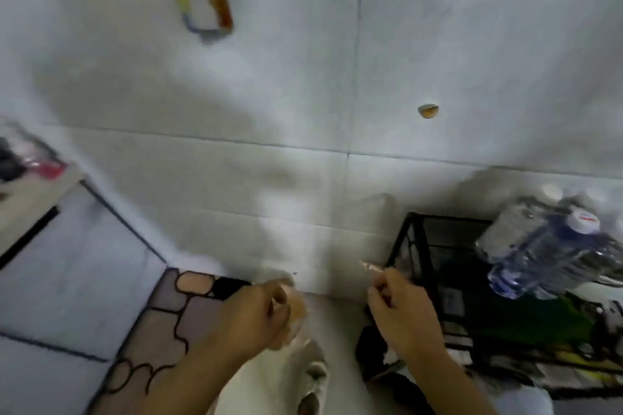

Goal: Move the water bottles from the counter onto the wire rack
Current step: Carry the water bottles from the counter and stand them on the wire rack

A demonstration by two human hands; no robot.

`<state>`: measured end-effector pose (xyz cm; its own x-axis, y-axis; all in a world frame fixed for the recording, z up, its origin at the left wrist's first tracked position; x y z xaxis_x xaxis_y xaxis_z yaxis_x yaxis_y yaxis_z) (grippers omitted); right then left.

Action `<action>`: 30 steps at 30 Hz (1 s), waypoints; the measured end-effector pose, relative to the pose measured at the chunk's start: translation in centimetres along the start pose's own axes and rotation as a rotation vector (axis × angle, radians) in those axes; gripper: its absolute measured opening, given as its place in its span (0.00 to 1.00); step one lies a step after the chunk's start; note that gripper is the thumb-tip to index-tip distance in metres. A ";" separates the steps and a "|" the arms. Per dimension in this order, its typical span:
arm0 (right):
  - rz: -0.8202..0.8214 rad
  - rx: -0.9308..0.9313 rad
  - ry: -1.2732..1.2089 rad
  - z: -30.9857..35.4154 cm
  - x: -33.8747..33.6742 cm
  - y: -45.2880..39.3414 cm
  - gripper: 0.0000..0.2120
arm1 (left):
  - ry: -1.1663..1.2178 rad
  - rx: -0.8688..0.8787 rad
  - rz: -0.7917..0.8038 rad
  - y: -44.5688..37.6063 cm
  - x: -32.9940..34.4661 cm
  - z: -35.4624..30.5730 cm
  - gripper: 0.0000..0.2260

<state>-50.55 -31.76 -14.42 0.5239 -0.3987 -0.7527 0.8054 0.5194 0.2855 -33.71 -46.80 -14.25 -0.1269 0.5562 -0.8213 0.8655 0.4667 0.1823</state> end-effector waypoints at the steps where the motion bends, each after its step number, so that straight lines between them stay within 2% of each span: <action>1: 0.051 -0.045 0.024 1.5 1.5 1.0 0.01 | 0.008 -0.060 -0.030 2.6 -0.5 1.7 0.02; 10: 0.419 -0.561 0.260 13.6 16.0 12.4 0.09 | 0.134 -0.647 -0.390 26.7 -1.9 13.0 0.09; 14: 0.586 -0.765 0.377 19.7 23.8 19.9 0.03 | 0.161 -0.863 -0.544 37.8 -2.0 16.7 0.08; 16: 0.664 -0.838 0.422 22.6 27.4 23.8 0.05 | 0.173 -0.959 -0.586 43.0 -2.3 18.6 0.07; 19: 0.734 -0.921 0.468 27.0 33.4 30.3 0.11 | 0.217 -1.087 -0.638 51.8 -2.9 22.2 0.08; 24: 0.847 -0.946 0.418 33.7 40.7 39.0 0.11 | 0.198 -1.239 -0.779 64.3 -5.0 28.6 0.08; 30: 0.866 -0.988 0.370 41.4 46.9 45.5 0.08 | 0.176 -1.328 -1.046 72.3 -8.1 34.4 0.10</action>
<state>22.14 -58.12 -12.24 0.5251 0.4706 -0.7091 -0.3539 0.8785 0.3209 46.57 -41.20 -13.04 -0.4652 -0.3183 -0.8260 -0.5768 0.8168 0.0101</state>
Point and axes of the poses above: each hand's wrist, its own y-axis away from the middle knuckle, its own x-axis out of the palm, z = x × y, the point moved 1 cm from there along -y, towards the middle knuckle, and after that the axes turned 15 degrees about x, right-handed, at the moved point
